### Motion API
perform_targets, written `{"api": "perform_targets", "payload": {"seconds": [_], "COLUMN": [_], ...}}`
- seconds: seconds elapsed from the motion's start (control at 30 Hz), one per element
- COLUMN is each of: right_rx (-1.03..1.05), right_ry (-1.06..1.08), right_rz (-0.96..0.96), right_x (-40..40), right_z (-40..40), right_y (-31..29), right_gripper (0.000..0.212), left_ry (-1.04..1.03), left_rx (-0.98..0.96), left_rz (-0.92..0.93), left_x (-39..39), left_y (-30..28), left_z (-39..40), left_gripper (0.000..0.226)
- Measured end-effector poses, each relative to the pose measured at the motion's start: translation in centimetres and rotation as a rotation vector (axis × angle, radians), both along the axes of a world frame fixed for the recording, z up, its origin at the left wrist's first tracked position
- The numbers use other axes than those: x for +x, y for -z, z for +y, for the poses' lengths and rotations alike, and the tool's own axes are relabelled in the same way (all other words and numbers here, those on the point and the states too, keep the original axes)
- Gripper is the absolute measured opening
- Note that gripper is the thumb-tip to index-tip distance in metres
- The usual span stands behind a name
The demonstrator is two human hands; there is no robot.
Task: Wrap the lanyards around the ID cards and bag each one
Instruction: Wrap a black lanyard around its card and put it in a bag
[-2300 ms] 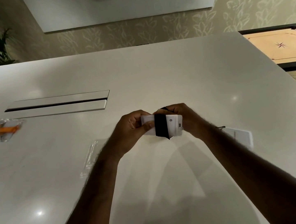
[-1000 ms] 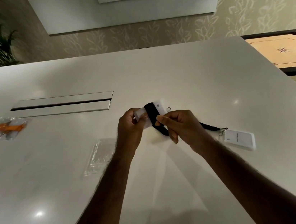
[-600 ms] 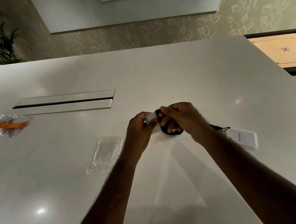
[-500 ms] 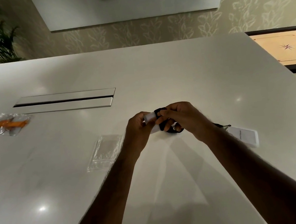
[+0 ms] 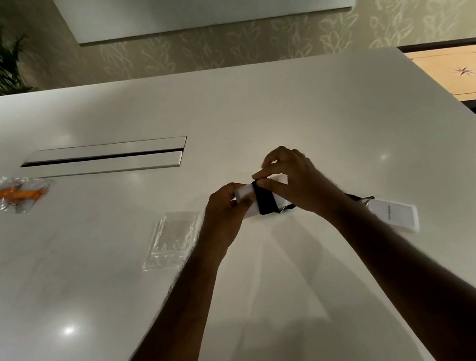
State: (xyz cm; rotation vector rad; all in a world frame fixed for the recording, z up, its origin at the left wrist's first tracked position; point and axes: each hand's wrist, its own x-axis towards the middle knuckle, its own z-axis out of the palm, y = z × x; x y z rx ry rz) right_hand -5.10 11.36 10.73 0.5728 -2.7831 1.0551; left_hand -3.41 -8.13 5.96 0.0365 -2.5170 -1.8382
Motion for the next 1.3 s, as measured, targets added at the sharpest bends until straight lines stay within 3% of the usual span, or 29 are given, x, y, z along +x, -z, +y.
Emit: {"api": "perform_targets", "payload": {"seconds": [0.17,0.33,0.53,0.67,0.8,0.97,1.17,1.3], "right_rx": [-0.176,-0.369,-0.725,-0.853,-0.883,-0.858,-0.879,-0.901], "right_ry": [-0.137,-0.103,-0.113,-0.077,-0.053,0.019,0.109,0.145], "right_rz": [-0.200,-0.269,-0.433,-0.482,-0.501,-0.472,-0.439,-0.446], "right_x": [-0.3,-0.5,0.2,0.7,0.8,0.7,0.9,1.0], "right_z": [0.5,-0.4,-2.4,-4.3,-6.0,-7.6,-8.6,-9.0], "right_y": [0.4,1.9,3.5,4.8,5.9,6.5,7.1,7.5], "right_gripper": [0.024,0.023,0.021,0.024,0.025,0.021,0.018,0.016], "left_ry": [0.024,0.013,0.026,0.063,0.040,0.011,0.172,0.290], "left_rx": [0.164,0.230,0.282,0.324,0.230,0.157,-0.395,-0.549], "left_rz": [0.013,0.007,-0.002,-0.035,-0.043,-0.006,0.229,0.162], "left_x": [0.7,1.0,1.5,2.0,2.4,2.3,2.5,2.8], "left_y": [-0.3,0.3,0.1,0.5,1.4,1.7,2.4,3.1], "left_z": [-1.1,-2.4,-4.2,-5.6,-7.1,-9.9,-16.6,-20.1], "left_gripper": [0.008,0.022,0.014,0.016,0.030,0.020,0.017,0.024]}}
